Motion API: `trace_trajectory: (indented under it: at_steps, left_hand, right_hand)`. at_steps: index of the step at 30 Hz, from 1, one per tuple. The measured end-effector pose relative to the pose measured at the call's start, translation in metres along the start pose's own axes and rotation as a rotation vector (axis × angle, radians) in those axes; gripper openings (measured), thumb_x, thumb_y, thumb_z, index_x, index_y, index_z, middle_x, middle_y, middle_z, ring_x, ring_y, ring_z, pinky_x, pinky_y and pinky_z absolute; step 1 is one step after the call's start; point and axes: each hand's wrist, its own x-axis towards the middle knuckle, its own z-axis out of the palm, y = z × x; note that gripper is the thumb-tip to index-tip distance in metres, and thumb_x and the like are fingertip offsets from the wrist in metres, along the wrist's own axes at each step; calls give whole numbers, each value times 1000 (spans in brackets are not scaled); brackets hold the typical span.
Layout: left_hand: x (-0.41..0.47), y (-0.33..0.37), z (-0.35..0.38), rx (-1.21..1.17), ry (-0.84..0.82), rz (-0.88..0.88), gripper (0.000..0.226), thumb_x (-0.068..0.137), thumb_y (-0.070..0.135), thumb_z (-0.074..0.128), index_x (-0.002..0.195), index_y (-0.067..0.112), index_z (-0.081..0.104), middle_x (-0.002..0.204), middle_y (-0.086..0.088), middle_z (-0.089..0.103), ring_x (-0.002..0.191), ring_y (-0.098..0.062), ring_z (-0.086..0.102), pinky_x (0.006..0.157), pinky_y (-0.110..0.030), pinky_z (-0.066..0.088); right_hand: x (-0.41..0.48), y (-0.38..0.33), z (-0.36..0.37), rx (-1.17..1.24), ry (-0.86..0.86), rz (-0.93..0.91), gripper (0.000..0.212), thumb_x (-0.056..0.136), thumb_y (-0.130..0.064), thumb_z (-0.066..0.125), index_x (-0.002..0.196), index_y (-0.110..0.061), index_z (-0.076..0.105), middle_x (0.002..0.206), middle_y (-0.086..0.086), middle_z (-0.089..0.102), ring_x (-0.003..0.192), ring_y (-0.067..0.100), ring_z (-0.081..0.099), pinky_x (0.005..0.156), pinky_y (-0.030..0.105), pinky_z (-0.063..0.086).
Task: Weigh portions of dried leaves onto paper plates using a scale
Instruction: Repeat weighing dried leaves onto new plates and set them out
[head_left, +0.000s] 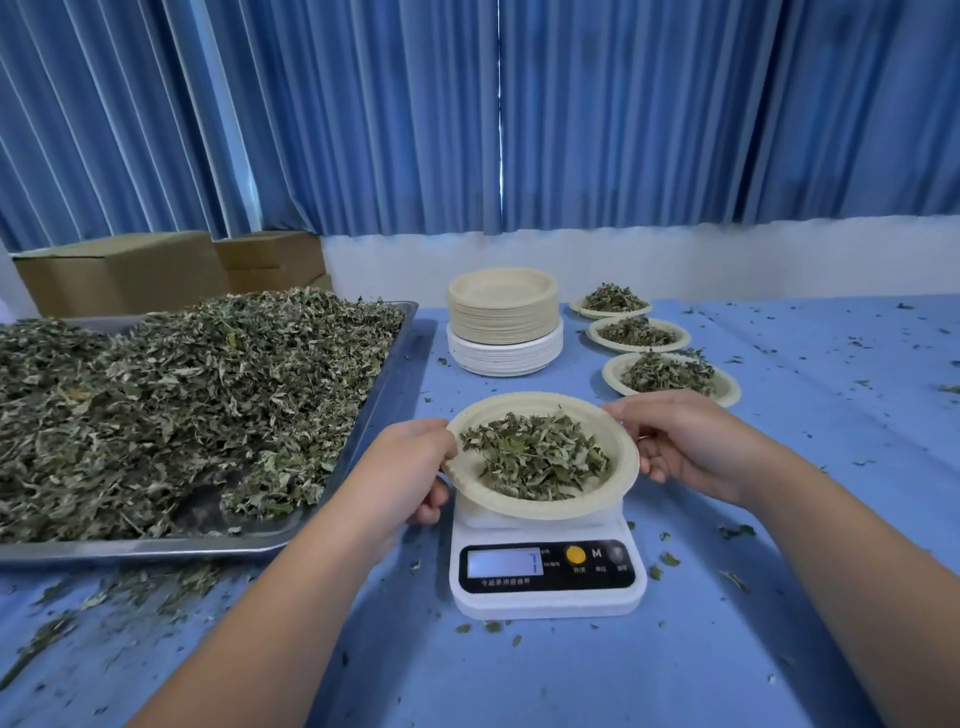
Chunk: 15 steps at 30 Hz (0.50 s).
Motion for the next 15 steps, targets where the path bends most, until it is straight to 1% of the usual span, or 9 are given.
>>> trace_trajectory:
  at_steps: [2, 4, 6, 9, 12, 13, 15]
  left_hand:
    - [0, 0, 0, -85, -1, 12, 28, 91, 8, 47, 113, 11, 64, 69, -7, 50, 40, -12, 38, 38, -20, 29]
    - [1, 1, 1, -174, 4, 14, 35, 94, 9, 48, 127, 12, 59, 68, -5, 51, 41, -12, 40, 37, -21, 30]
    - [-1, 4, 1, -271, 11, 13, 37, 95, 8, 49, 132, 11, 53, 63, -3, 51, 42, -13, 42, 37, -23, 31]
    - [-5, 9, 1, -399, 15, 22, 35, 94, 6, 51, 128, 13, 49, 51, 1, 55, 43, -16, 47, 40, -25, 34]
    - [-12, 14, 0, -494, -5, 43, 32, 94, 5, 50, 125, 14, 49, 59, -2, 63, 47, -18, 49, 44, -27, 38]
    - [-14, 16, 0, -516, -14, 49, 30, 94, 5, 49, 123, 14, 50, 65, -5, 67, 48, -18, 50, 45, -27, 38]
    - [-16, 20, 1, -550, -34, 48, 28, 95, 7, 49, 122, 13, 52, 85, -13, 69, 47, -18, 53, 47, -27, 39]
  right_hand:
    - [-2, -2, 1, 31, -7, -16, 19, 93, -6, 56, 102, 1, 71, 59, 9, 55, 42, 13, 48, 37, 22, 38]
    - [-4, -4, 1, 76, -12, -31, 22, 93, -4, 54, 106, -1, 71, 61, 9, 56, 44, 13, 48, 38, 22, 38]
    - [-7, -5, 3, 123, -16, -33, 24, 93, -2, 52, 110, -2, 69, 61, 9, 57, 45, 14, 48, 38, 22, 37]
    - [-9, -6, 9, 152, -38, -25, 26, 93, 0, 49, 113, -4, 66, 63, 10, 58, 45, 15, 48, 38, 23, 39]
    - [-9, -4, 11, 167, -36, -12, 28, 93, 2, 47, 112, -5, 66, 64, 11, 59, 46, 17, 49, 38, 24, 40]
    - [-10, -3, 11, 183, -18, -12, 28, 93, 3, 46, 111, -6, 66, 63, 11, 59, 46, 17, 49, 38, 24, 40]
    - [-10, -1, 8, 229, 30, -10, 28, 92, 4, 45, 109, -7, 65, 64, 11, 61, 45, 16, 50, 37, 24, 40]
